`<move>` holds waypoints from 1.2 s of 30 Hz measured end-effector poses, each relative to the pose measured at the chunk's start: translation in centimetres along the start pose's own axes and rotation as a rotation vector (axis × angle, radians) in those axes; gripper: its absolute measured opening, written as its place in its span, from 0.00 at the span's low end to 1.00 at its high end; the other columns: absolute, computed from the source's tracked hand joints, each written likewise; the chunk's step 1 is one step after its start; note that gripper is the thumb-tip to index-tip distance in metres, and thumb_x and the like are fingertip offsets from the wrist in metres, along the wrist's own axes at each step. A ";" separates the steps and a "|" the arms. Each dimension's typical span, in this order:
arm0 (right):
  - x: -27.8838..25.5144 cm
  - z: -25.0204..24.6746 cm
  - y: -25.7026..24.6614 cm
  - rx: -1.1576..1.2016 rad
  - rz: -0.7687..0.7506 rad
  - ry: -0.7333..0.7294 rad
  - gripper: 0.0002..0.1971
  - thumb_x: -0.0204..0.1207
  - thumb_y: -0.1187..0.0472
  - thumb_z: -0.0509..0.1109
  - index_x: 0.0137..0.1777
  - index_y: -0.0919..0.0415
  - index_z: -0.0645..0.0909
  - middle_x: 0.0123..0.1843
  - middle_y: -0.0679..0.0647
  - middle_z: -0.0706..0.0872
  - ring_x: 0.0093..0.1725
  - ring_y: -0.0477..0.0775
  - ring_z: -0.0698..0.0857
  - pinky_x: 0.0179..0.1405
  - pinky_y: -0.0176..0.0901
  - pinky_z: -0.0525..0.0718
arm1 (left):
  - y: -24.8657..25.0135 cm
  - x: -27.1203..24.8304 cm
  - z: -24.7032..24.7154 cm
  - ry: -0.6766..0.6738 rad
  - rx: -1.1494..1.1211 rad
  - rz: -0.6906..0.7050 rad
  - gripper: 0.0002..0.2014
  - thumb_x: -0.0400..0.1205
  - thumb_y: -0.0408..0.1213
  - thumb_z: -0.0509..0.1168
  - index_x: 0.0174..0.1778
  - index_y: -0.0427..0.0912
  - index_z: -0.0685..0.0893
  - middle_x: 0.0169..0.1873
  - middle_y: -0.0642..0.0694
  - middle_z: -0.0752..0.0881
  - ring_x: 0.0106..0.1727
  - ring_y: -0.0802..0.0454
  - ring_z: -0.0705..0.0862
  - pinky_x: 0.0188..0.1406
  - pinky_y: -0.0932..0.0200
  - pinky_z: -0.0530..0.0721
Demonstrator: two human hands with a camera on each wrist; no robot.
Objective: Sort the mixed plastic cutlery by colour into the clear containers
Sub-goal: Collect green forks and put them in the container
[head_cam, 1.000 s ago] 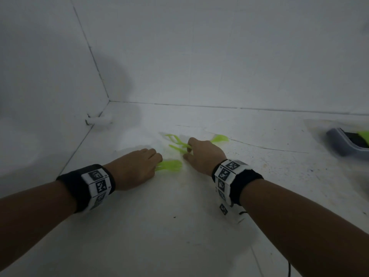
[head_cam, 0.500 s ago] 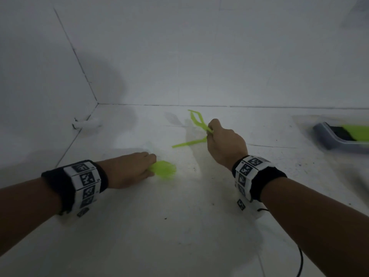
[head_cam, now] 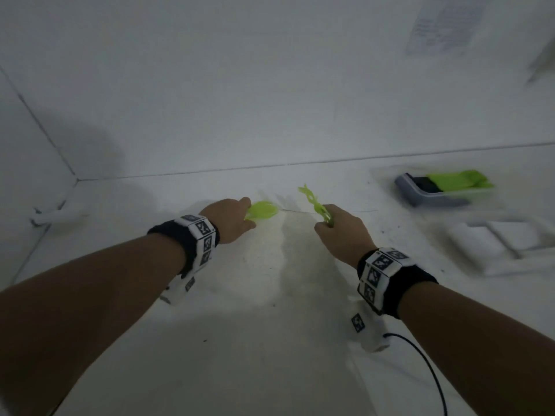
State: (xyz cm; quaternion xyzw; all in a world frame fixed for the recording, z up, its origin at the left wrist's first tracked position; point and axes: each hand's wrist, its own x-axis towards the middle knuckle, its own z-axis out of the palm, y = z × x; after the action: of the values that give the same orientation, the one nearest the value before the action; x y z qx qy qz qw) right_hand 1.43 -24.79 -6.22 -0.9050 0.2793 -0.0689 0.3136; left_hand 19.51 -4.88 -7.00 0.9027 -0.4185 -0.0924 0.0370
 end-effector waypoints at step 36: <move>-2.3 -6.0 7.5 0.857 0.006 0.066 0.16 0.88 0.50 0.60 0.51 0.54 0.88 0.49 0.54 0.92 0.53 0.59 0.90 0.58 0.63 0.89 | 27.8 0.0 0.2 0.327 -1.527 -0.414 0.07 0.87 0.37 0.66 0.49 0.38 0.88 0.37 0.44 0.78 0.32 0.52 0.72 0.36 0.57 0.71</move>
State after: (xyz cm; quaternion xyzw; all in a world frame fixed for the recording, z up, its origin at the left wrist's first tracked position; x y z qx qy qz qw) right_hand -5.76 -31.56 -5.87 -0.6893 0.2377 -0.2066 0.6525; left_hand -1.39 -22.85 -3.23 0.6897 -0.0533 -0.2244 0.6864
